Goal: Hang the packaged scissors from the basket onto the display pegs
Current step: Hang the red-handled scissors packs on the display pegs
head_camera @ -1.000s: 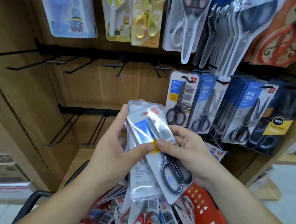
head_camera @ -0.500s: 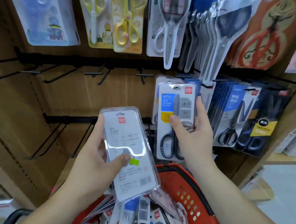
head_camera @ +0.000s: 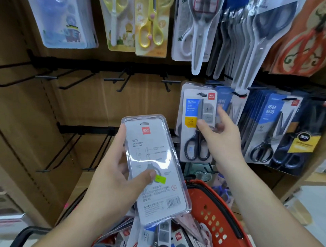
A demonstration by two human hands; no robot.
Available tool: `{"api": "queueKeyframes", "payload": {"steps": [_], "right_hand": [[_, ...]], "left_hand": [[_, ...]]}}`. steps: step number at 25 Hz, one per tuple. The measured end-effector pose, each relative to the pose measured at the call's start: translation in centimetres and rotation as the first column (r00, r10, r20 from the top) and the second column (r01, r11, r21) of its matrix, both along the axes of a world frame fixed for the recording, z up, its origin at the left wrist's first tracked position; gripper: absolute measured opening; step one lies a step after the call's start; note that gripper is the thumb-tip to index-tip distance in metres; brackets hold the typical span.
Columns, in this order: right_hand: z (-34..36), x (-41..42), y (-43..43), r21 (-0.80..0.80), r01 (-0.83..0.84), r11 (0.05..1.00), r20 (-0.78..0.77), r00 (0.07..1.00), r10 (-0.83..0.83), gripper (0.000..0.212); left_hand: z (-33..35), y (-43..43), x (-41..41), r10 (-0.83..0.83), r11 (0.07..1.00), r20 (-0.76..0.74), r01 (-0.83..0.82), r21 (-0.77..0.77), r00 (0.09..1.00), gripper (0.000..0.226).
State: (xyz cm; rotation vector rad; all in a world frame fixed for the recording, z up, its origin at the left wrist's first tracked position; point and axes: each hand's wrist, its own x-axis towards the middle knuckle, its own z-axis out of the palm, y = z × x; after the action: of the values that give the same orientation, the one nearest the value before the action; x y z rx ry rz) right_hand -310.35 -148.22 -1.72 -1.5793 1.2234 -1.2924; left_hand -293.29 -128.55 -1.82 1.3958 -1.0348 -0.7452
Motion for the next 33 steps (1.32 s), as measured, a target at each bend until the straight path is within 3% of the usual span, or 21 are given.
{"api": "queueKeyframes", "payload": {"steps": [2, 3, 5, 7, 10, 13, 15, 21, 23, 28, 33], "right_hand": [[0.9, 0.2, 2.5, -0.078, 0.048, 0.996, -0.043, 0.998, -0.052, 0.063], [1.1, 0.6, 4.3, -0.100, -0.011, 0.995, -0.056, 0.998, 0.006, 0.054], [0.7, 1.4, 8.2, -0.013, -0.253, 0.967, -0.080, 0.965, 0.252, 0.037], [-0.2, 1.9, 10.8, 0.137, -0.425, 0.895, -0.008, 0.903, 0.430, 0.028], [-1.4, 1.6, 11.0, 0.252, -0.388, 0.887, 0.164, 0.920, 0.356, 0.023], [-1.7, 1.1, 10.4, 0.357, -0.407, 0.841, 0.343, 0.894, 0.288, 0.020], [-1.9, 0.7, 10.0, 0.377, -0.411, 0.830, 0.381, 0.886, 0.265, 0.022], [-1.4, -1.5, 8.7, 0.273, -0.204, 0.940, 0.261, 0.956, 0.132, 0.013], [-1.6, -0.9, 9.6, 0.286, -0.266, 0.920, 0.262, 0.946, 0.192, 0.011], [-3.5, 1.9, 12.7, 0.223, -0.467, 0.856, 0.144, 0.884, 0.444, 0.018], [-4.5, 1.6, 11.6, 0.187, -0.482, 0.856, 0.123, 0.876, 0.466, 0.030]], "left_hand": [[0.1, 0.1, -0.2, 0.010, 1.000, 0.001, -0.010, -0.003, 1.000, 0.112], [0.1, 0.1, -0.3, 0.016, 1.000, 0.012, -0.016, -0.010, 1.000, 0.113], [-0.2, 0.1, -0.5, 0.040, 0.999, 0.030, -0.039, -0.031, 0.999, 0.116], [-0.5, 0.0, -0.8, 0.072, 0.997, 0.044, -0.071, -0.034, 0.996, 0.120], [-0.3, 0.2, -1.2, 0.103, 0.994, 0.070, -0.101, -0.033, 0.992, 0.113], [0.1, 0.4, -1.5, 0.150, 0.988, 0.052, -0.148, -0.049, 0.987, 0.077], [-0.2, 0.2, -1.3, 0.160, 0.986, 0.056, -0.158, -0.045, 0.986, 0.062], [-0.6, -0.3, 0.6, 0.253, 0.967, 0.019, -0.253, -0.003, 0.967, 0.033], [-1.0, -0.5, 0.1, 0.272, 0.962, 0.001, -0.272, 0.007, 0.962, 0.023], [-2.2, -0.1, -3.0, 0.101, 0.994, -0.048, -0.100, 0.034, 0.994, 0.017], [-1.6, 0.3, -2.5, 0.026, 1.000, -0.201, -0.028, -0.009, 0.979, 0.032]]}}
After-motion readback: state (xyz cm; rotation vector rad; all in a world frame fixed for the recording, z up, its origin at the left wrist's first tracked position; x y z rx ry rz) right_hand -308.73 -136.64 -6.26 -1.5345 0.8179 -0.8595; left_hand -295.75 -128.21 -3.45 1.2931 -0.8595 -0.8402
